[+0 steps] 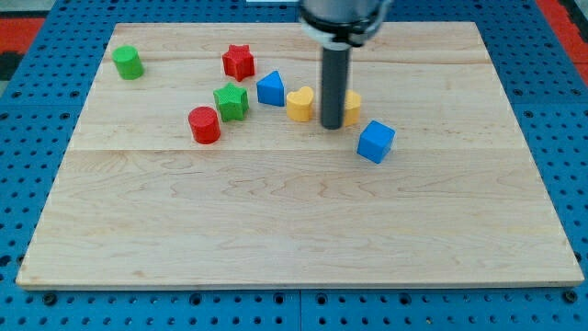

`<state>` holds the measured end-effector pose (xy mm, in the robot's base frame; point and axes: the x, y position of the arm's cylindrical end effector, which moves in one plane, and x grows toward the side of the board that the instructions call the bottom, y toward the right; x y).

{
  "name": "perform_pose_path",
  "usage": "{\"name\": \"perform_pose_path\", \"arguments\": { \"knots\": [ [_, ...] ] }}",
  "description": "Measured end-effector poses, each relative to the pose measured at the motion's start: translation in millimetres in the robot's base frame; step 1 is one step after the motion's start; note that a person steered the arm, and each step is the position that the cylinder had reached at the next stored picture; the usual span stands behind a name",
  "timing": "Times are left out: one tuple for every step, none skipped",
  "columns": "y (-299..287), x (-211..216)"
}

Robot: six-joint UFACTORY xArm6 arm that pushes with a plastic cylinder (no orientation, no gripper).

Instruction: Place the yellow heart above the yellow hexagon

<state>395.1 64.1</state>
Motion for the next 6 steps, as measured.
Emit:
{"name": "perform_pose_path", "arguments": {
  "knots": [
    [-18,-34],
    [-48,10],
    [-132,8],
    [-92,-8],
    [-37,-20],
    [-25,-74]
  ]
}}
